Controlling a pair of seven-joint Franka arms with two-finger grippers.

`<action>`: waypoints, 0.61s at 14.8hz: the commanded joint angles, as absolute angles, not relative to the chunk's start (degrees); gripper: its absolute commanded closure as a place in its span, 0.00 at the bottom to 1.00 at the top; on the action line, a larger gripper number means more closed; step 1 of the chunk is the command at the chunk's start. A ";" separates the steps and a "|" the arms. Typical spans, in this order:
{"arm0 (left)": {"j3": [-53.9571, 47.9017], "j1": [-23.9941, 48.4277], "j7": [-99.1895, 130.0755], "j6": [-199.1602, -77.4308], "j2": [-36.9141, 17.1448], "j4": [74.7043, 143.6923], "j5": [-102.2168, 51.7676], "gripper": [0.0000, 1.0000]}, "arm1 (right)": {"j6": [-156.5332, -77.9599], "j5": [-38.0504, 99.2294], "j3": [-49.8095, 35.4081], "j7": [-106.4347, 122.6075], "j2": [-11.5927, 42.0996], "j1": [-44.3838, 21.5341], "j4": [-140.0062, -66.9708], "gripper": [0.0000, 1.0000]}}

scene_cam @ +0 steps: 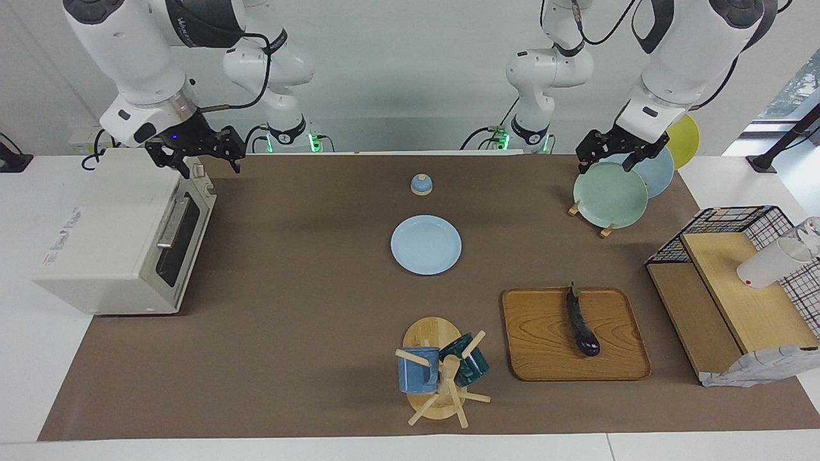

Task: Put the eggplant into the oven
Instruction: 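Pull the toaster oven door open with the right gripper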

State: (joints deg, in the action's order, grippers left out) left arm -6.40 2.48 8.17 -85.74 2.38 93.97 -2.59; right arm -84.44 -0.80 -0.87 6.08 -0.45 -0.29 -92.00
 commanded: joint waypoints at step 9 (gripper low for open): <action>-6.42 2.37 8.61 -86.48 2.99 94.57 -3.43 0.00 | -89.38 0.00 -1.14 6.33 -2.11 2.37 -95.01 0.80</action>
